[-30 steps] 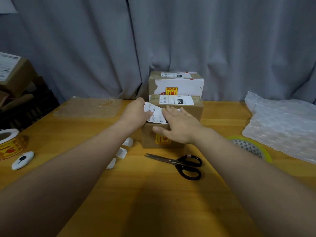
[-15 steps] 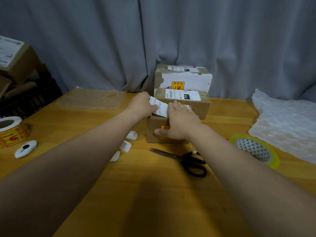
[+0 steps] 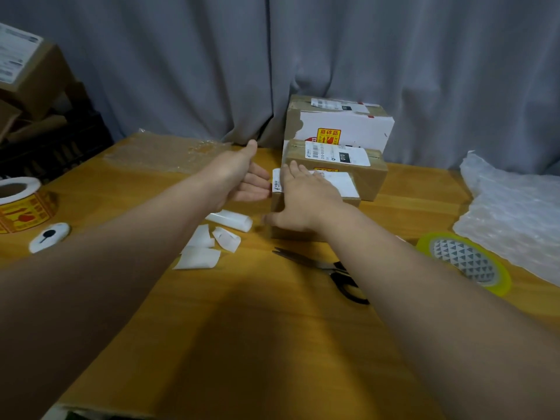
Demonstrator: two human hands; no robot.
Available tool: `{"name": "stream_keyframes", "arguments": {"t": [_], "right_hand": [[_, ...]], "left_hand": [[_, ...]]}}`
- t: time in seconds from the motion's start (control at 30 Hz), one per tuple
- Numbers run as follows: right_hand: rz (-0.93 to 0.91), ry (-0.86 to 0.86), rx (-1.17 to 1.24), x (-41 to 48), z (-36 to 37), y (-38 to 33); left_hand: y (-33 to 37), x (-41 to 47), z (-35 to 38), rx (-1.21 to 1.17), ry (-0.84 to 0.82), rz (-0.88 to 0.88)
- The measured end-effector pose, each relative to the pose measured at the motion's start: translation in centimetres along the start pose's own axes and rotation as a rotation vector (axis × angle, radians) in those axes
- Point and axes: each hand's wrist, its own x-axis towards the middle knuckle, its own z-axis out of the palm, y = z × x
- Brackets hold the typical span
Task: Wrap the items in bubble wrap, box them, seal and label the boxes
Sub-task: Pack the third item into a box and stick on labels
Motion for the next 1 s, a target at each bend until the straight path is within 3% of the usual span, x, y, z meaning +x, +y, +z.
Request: {"name": "stream_keyframes", "arguments": {"t": [0.27, 0.37, 0.43, 0.57, 0.73, 1.0], "right_hand": [[-0.044, 0.021, 0.118, 0.4, 0.2, -1.9], [-0.05, -0.023, 0.172, 0.1, -0.4, -1.2], [-0.07, -0.034, 0.175, 0.6, -0.3, -1.2], [-0.081, -0.061, 0.236, 1.2, -0.6, -0.6], [-0.027, -0.087, 0.04, -0.1, -0.6, 2.5], [0.103, -0.021, -0.048, -2.7, 0.1, 7.6]], "left_hand": [[-0.2, -0.4, 0.0, 0.092, -0.046, 0.104], [-0.1, -0.6, 0.7, 0.401, 0.077, 0.413], [-0.3, -0.8, 1.3, 0.609, 0.073, 0.636], [-0.4, -1.7, 2.3, 0.696, -0.022, 0.542], [-0.6, -2.0, 2.5, 0.799, -0.041, 0.517], [-0.7, -2.8, 2.9, 1.539, 0.074, 0.598]]}}
